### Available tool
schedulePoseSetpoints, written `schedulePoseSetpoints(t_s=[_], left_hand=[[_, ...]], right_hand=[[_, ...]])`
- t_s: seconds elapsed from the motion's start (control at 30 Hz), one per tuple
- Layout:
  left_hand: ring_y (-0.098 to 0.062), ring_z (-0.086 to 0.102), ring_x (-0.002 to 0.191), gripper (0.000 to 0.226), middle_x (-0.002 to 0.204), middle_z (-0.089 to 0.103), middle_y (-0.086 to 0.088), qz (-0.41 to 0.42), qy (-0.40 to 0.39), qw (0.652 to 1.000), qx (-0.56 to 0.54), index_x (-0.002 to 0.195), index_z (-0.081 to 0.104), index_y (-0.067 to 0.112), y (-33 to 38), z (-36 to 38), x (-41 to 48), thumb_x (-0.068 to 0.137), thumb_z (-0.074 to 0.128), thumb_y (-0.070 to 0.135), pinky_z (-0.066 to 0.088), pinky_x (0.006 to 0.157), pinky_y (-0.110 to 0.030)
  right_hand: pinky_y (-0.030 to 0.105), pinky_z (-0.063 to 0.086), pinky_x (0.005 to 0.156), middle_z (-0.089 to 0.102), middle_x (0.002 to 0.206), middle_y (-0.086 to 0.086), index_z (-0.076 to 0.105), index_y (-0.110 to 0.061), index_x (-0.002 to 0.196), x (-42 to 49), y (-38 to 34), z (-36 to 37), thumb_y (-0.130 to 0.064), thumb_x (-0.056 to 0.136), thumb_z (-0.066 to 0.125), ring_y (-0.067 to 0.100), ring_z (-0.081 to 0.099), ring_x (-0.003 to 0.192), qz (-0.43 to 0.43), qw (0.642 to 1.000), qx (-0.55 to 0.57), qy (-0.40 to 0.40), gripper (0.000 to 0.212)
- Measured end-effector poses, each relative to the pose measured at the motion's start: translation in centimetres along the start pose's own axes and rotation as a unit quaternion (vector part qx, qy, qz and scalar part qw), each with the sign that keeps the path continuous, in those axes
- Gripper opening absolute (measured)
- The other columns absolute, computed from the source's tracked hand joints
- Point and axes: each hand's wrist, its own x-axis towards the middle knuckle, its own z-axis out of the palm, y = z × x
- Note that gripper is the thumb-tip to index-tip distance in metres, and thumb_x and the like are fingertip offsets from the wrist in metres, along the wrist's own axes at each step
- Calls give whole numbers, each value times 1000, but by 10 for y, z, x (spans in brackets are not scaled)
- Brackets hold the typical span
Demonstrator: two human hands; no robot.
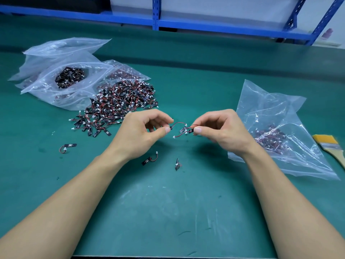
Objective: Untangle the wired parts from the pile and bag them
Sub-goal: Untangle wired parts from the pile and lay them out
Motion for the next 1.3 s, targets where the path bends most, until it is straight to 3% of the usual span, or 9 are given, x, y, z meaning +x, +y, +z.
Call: schedulePoseSetpoints(t_s=[0.23, 0.37, 0.43, 0.6, 0.7, 0.83, 0.97, 1.17, 1.3], left_hand=[[-7, 62, 65, 18, 75, 73, 9, -32, -54, 997, -32, 90, 77, 22, -1, -7, 0, 83, 78, 6, 51, 69, -19], [-5, 61, 56, 15, 66, 73, 6, -42, -106, 993, -14, 83, 80, 22, 4, -10, -3, 79, 82, 8, 46, 58, -14], [-6, 62, 55, 15, 64, 73, 6, -47, -135, 990, -4, 80, 80, 22, 6, -9, -4, 77, 83, 7, 47, 56, -15], [-1, 43, 41, 12, 52, 61, 27, -42, -193, 974, 111, 73, 78, 36, 7, -6, -7, 74, 84, 26, 32, 46, -9], [-1, 44, 45, 7, 50, 56, 31, -47, -211, 963, 159, 76, 78, 42, 7, -6, -7, 74, 84, 39, 30, 47, -13], [-4, 44, 46, 8, 57, 62, 27, -33, -210, 968, 133, 80, 77, 48, 4, -9, -5, 77, 82, 43, 31, 51, -20], [-4, 44, 45, 7, 63, 66, 25, -12, -190, 974, 125, 83, 78, 43, -1, -19, -1, 78, 82, 40, 30, 47, -11], [2, 54, 51, 17, 65, 70, 17, -46, -273, 951, 137, 78, 78, 34, -9, -34, -1, 68, 90, 39, 34, 50, -7], [3, 57, 54, 17, 66, 71, 19, -55, -275, 949, 146, 77, 77, 35, -13, -36, 1, 68, 90, 38, 37, 53, -8]], right_hand=[[19, 25, 49, 62, 77, 7, 76, -24, 72, -3, -4, -18, -18, 80, 74, 21, 26, 55, 44, 998, 30, -43, 10], [20, 25, 49, 62, 79, 21, 77, -23, 73, -6, -6, -29, -24, 78, 77, 14, 32, 52, 89, 991, -38, -94, 6], [17, 32, 54, 66, 76, 13, 78, -21, 74, -8, -5, -31, -21, 79, 80, 9, 43, 55, 103, 984, -58, -132, 5], [34, 40, 72, 74, 81, 10, 81, -18, 79, -8, -3, -26, -13, 83, 81, 15, 56, 71, 132, 972, -95, -172, 7], [43, 43, 75, 76, 86, 13, 83, -22, 82, -8, -3, -23, -19, 81, 81, 25, 59, 78, 146, 966, -99, -191, 4], [33, 36, 71, 70, 83, 8, 83, -25, 83, -7, -3, -22, -30, 76, 77, 19, 50, 76, 144, 968, -90, -186, 11], [19, 34, 62, 61, 73, -7, 83, -23, 86, -6, -1, -26, -13, 87, 76, 12, 46, 69, 122, 971, -94, -183, 12], [12, 34, 54, 61, 60, -5, 81, -22, 80, -9, 1, -34, -20, 76, 75, 6, 46, 55, 136, 966, -107, -194, 8], [24, 42, 64, 72, 66, 6, 79, -21, 86, -10, 2, -37, -30, 71, 81, 12, 62, 64, 178, 951, -134, -213, 18]])
